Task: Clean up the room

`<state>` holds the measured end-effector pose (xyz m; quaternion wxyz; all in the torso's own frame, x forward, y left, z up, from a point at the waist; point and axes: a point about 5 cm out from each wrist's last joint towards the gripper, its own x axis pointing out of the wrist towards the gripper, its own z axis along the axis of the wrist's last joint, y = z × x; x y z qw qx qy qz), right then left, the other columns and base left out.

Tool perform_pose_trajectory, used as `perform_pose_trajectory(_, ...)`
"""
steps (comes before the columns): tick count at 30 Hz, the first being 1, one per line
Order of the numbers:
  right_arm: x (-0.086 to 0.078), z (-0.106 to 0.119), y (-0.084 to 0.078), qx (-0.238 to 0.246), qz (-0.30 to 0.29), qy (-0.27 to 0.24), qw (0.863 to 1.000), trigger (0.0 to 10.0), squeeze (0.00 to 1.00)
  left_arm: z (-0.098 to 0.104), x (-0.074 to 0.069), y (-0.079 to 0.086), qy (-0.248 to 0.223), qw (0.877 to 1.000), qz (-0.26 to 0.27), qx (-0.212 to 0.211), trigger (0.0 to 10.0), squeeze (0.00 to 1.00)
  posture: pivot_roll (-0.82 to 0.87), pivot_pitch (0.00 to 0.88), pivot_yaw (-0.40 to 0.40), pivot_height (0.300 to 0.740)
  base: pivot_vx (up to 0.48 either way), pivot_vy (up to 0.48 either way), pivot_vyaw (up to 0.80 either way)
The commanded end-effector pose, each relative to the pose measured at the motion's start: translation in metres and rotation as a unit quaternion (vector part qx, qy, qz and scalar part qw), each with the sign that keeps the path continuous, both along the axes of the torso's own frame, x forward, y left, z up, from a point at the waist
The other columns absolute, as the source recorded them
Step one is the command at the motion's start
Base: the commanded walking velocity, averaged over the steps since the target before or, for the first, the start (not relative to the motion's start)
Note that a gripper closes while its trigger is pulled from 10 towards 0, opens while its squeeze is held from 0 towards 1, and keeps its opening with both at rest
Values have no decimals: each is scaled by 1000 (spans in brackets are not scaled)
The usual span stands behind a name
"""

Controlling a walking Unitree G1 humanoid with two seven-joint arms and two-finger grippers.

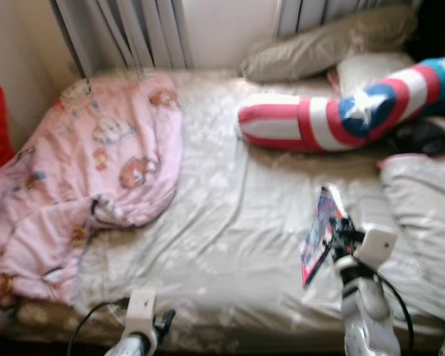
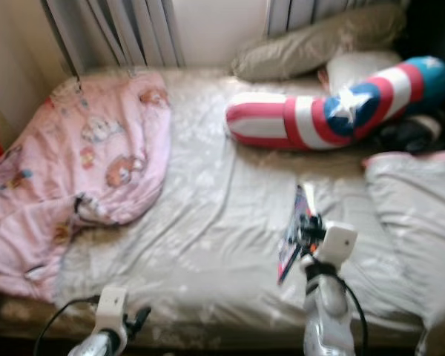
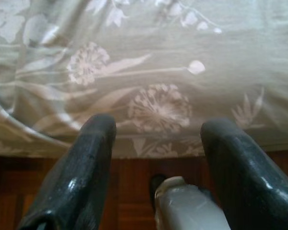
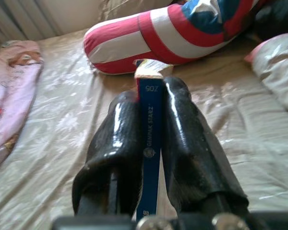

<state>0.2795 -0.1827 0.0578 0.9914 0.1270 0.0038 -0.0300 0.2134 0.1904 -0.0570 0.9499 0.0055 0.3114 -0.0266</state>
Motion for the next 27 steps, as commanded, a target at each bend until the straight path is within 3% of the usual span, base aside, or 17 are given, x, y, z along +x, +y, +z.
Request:
perform_pose_trajectory(1, 3, 7, 0, -7, 5, -17, 1000, 10000, 0, -1, -1, -1, 3, 1000, -2, 1, 10000, 0, 59, 92, 54, 706, 0, -424, 0)
perform_pose_trajectory(6, 3, 7, 0, -7, 4, -16, 1000, 10000, 0, -1, -1, -1, 3, 1000, -1, 1, 10000, 0, 59, 93, 54, 706, 0, -419, 0)
perform_pose_trajectory(27, 3, 4, 1, -3, 7, -11, 1000, 10000, 0, 0, 1, 0, -1, 1000, 7, -7, 10000, 0, 58, 92, 56, 706, 0, 0, 0)
